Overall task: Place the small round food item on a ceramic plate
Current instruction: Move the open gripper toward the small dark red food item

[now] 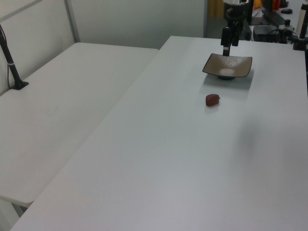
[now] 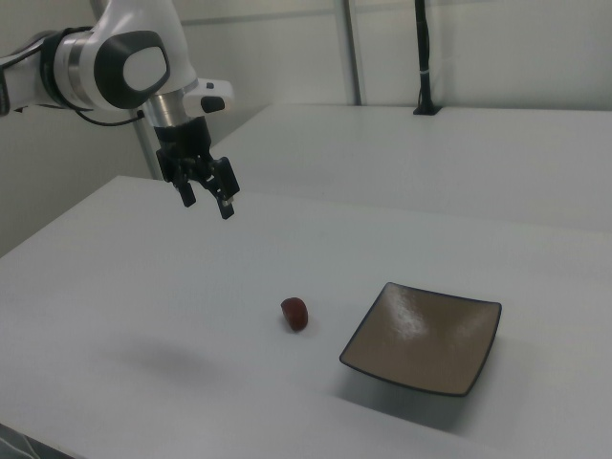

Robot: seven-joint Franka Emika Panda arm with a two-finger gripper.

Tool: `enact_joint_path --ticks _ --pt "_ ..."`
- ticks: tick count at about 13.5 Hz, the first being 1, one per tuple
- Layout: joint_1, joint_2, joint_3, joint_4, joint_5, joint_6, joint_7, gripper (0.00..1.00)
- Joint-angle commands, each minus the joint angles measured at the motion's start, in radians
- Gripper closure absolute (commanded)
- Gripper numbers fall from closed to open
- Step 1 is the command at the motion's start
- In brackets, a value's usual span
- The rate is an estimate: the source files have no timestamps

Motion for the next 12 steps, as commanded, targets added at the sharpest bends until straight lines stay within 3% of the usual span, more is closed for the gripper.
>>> enact_joint_path --ticks 1,5,8,11,12 --pt "-0.004 0.002 -0.004 -0.015 0.022 0.081 -0.094 0.0" --pt "-0.004 0.018 -0.004 -0.027 0.006 0.079 -0.293 0.0" --pt "-0.011 0.067 -0.004 -0.037 -0.038 0.108 -0.523 0.0" --pt "-0.031 0.123 -0.005 -0.043 -0.059 0.194 -0.57 0.0" --pt "-0.044 0.16 -0.005 -0.052 -0.101 0.225 -0.597 0.0"
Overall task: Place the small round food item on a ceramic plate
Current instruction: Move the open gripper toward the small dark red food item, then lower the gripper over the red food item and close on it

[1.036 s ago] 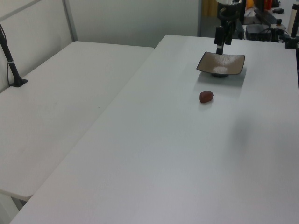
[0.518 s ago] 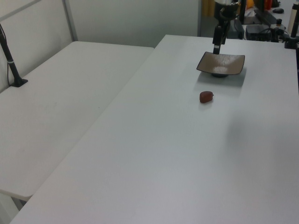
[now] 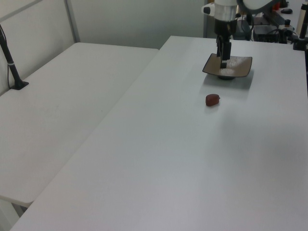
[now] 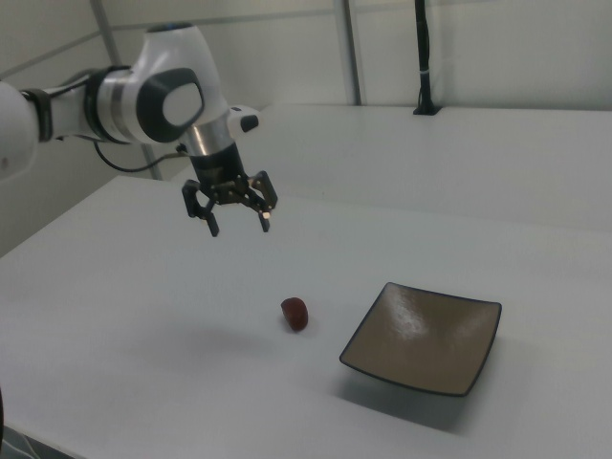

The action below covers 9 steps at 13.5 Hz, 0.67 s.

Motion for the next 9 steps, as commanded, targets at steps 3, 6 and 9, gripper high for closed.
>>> enact_joint_path --ticks 3,6,9 --pt "-0.02 0.133 -0.003 -0.028 -0.096 0.124 -0.159 0.0" --pt "-0.018 0.212 -0.003 -0.025 -0.134 0.196 -0.167 0.0" --pt "-0.018 0.252 0.0 -0.024 -0.156 0.238 -0.166 0.0"
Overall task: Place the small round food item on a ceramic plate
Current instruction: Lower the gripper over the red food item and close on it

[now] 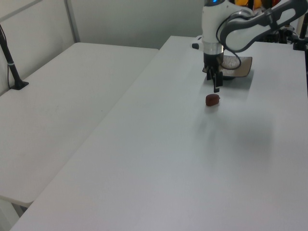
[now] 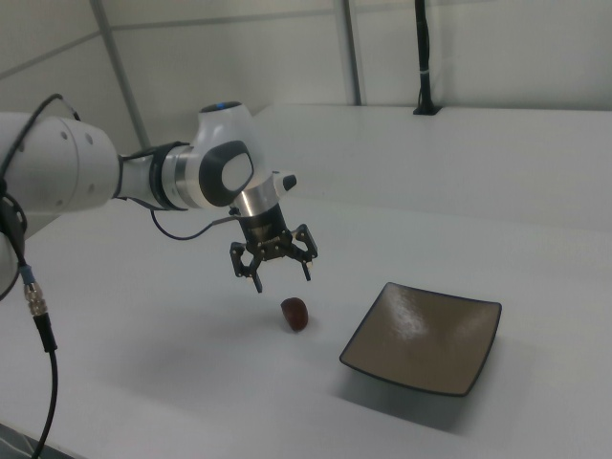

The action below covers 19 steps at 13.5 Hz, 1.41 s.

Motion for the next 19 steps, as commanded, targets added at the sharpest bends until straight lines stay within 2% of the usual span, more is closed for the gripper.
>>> enact_joint_path --ticks 1,4,6,7,8,9,10,11,19 --pt "0.004 0.047 0.001 0.001 -0.048 0.058 -0.018 0.0" --pt "0.004 0.085 0.016 0.001 -0.098 0.057 -0.016 0.0" --pt "0.004 0.107 0.025 -0.002 -0.175 0.055 -0.013 0.0" --pt "0.004 0.121 0.027 0.0 -0.19 0.057 -0.015 0.04" --pt "0.004 0.129 0.028 0.0 -0.195 0.057 -0.018 0.3" --pt "0.004 0.129 0.028 0.001 -0.194 0.057 -0.012 0.67" --pt "0.004 0.127 0.03 0.001 -0.194 0.055 -0.012 0.8" --pt "0.002 0.126 0.03 0.003 -0.194 0.054 -0.012 0.89" --pt "-0.014 0.061 0.03 0.023 -0.178 0.043 0.013 0.89"
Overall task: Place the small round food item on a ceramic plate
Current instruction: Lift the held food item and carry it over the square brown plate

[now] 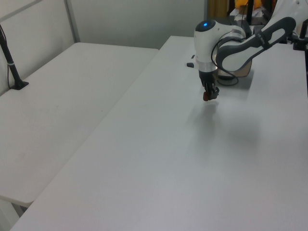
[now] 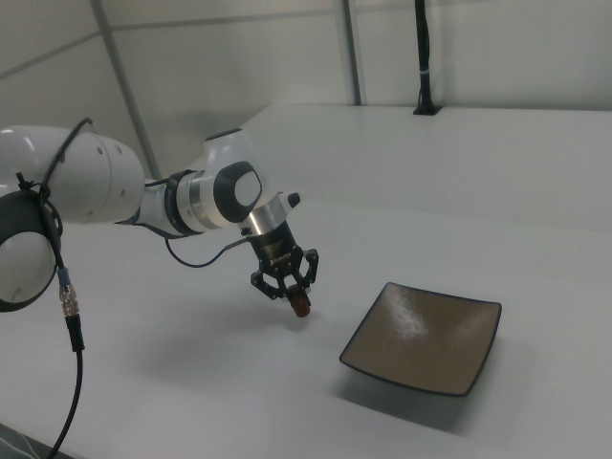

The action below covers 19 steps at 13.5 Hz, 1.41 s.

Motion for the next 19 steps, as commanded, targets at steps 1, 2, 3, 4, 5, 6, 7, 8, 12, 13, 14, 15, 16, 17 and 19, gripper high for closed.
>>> enact_joint_path --ticks 1,2,3,4,5,6,7,8,12,13,14,15,16,17,19 --pt "-0.015 -0.064 0.002 -0.009 0.001 0.003 0.03 0.89" --pt "-0.021 -0.077 0.002 -0.009 0.003 0.003 0.047 0.89" --pt "-0.029 -0.087 0.001 -0.008 0.003 0.003 0.061 0.89" --pt "-0.05 -0.104 0.001 -0.006 0.003 0.003 0.073 0.89" --pt "-0.059 -0.109 -0.004 -0.002 0.004 0.003 0.073 0.89" --pt "-0.071 -0.11 -0.008 0.014 0.004 0.001 0.073 0.89" --pt "-0.085 -0.11 -0.011 0.018 0.003 0.003 0.073 0.89" --pt "-0.104 -0.11 -0.016 0.021 0.003 0.004 0.073 0.89" --pt "-0.188 -0.106 -0.028 0.05 0.0 0.016 0.057 0.86" --pt "-0.217 -0.095 -0.028 0.054 -0.009 0.019 0.055 0.85" --pt "-0.24 -0.081 -0.03 0.055 -0.011 0.044 0.053 0.8" --pt "-0.252 -0.078 -0.028 0.055 -0.011 0.073 0.055 0.63" --pt "-0.268 -0.075 -0.028 0.054 -0.009 0.085 0.063 0.15" --pt "-0.272 -0.078 -0.03 0.055 -0.008 0.084 0.066 0.0" --pt "-0.276 -0.078 -0.028 0.072 0.003 0.075 0.072 0.0"
